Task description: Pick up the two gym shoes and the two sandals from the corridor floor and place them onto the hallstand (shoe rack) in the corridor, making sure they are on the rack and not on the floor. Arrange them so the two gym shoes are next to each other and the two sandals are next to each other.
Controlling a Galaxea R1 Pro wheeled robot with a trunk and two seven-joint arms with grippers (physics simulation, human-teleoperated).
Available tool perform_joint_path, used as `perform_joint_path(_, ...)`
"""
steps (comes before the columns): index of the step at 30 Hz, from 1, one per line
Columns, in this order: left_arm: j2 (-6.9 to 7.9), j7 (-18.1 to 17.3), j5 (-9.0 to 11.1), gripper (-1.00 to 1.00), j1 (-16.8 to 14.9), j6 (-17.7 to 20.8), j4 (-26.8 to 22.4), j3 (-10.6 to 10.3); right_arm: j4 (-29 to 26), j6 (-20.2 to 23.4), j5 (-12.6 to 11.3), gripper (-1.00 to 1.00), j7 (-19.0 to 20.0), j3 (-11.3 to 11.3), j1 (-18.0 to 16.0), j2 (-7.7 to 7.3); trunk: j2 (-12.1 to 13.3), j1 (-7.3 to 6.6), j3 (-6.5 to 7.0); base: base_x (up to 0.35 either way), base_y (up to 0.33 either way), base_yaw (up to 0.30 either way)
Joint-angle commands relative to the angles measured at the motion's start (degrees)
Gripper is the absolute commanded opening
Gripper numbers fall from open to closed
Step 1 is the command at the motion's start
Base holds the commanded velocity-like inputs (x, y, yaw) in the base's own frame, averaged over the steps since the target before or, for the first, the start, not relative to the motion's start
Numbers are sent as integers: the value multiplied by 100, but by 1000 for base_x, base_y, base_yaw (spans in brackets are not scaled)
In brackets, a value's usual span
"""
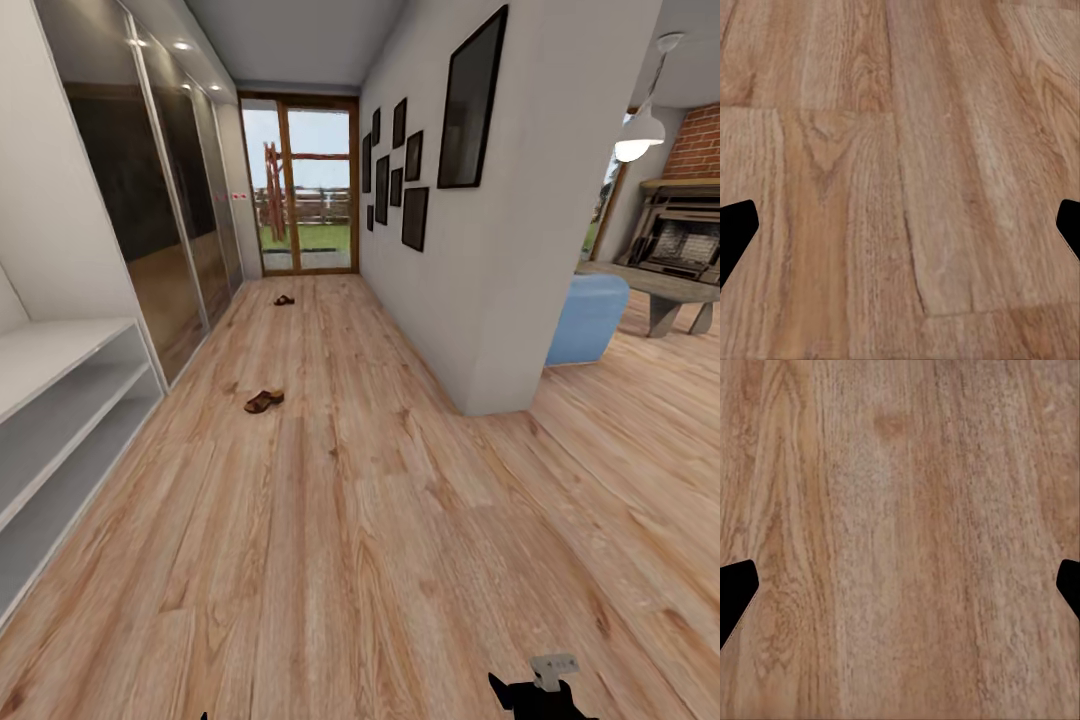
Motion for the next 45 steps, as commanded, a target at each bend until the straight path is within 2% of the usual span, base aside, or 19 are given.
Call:
perform_joint_path(1,-2,-58,27,100,-5,-1,6,32,7,-6,-47,100,45,-11,-4,-1,-2,2,-5,338,0,0)
perform_joint_path(45,-2,-58,35,100,-5,-1,5,32,7,3,-40,100,51,-5,-4,-1,-2,2,-5,338,-64,0)
